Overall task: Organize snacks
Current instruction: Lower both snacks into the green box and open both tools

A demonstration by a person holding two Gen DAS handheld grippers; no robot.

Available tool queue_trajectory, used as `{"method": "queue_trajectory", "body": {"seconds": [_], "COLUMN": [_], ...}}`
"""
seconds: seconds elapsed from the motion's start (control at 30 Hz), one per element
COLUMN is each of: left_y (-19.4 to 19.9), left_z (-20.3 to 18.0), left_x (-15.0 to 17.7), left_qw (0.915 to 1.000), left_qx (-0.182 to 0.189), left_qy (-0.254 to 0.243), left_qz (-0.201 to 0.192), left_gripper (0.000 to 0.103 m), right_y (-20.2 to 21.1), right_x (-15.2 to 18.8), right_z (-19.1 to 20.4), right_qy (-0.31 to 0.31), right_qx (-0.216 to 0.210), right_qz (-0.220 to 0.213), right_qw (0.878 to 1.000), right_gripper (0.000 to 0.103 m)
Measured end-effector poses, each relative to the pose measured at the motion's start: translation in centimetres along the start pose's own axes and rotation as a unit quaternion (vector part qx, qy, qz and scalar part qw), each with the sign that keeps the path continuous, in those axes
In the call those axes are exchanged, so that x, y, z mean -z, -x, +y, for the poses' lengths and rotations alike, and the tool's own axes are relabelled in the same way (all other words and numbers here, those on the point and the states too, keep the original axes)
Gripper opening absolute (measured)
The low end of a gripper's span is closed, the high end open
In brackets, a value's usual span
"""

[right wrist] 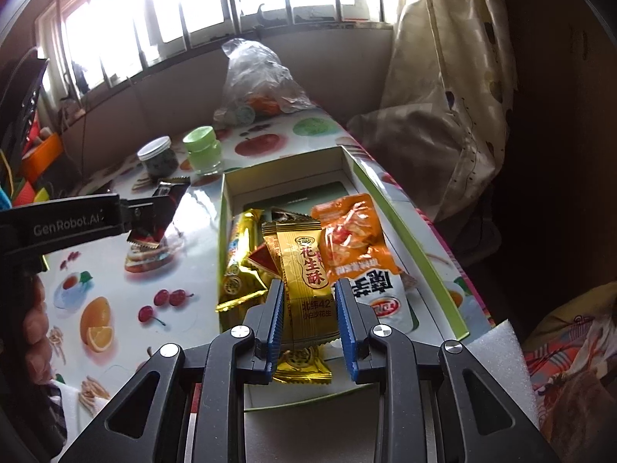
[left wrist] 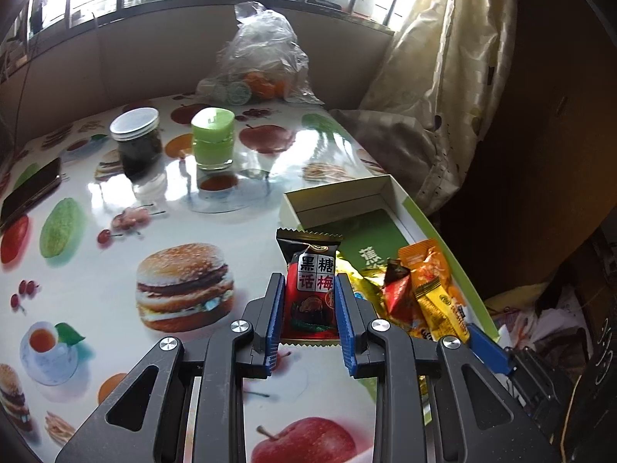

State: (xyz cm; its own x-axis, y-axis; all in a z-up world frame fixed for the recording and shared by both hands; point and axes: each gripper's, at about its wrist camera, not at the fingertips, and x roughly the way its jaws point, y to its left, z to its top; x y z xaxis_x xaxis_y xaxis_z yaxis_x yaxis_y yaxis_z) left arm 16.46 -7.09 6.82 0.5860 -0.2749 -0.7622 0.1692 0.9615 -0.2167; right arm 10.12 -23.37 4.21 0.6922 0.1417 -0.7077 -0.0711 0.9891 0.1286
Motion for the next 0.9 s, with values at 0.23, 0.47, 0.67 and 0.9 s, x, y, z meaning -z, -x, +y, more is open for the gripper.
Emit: {"method": "queue_trajectory", "body": {"seconds": [0.23, 0.47, 0.67, 0.9], "left_y": [-1.5, -2.8, -3.9, -4.8], "left_z": [-1.5, -3.0, -3.7, -4.0], "left_x": [-0.5, -0.7, -0.7, -0.5], "left_qw": [0.9997, 0.9992, 0.9988, 0.9983], "left_qx": [0.019, 0.028, 0.03, 0.03], "left_qy": [-0.01, -0.025, -0.028, -0.03], "left_qz": [0.009, 0.017, 0.027, 0.039], "left_gripper": [0.027, 0.027, 0.027, 0.027], "right_y": [-0.2, -0.7, -0.7, -0.9], "right_x": [0.5, 0.9, 1.0, 1.1], "right_z": [-0.5, -1.3, -1.8, -2.2], "right_qy": [0.004, 0.0, -0.002, -0.01], "right_qx": [0.013, 0.032, 0.039, 0.034], "right_qz": [0.007, 0.009, 0.003, 0.001], "right_qw": [1.0, 0.999, 0.999, 0.999], "right_gripper": [0.025, 0.025, 0.025, 0.025]}}
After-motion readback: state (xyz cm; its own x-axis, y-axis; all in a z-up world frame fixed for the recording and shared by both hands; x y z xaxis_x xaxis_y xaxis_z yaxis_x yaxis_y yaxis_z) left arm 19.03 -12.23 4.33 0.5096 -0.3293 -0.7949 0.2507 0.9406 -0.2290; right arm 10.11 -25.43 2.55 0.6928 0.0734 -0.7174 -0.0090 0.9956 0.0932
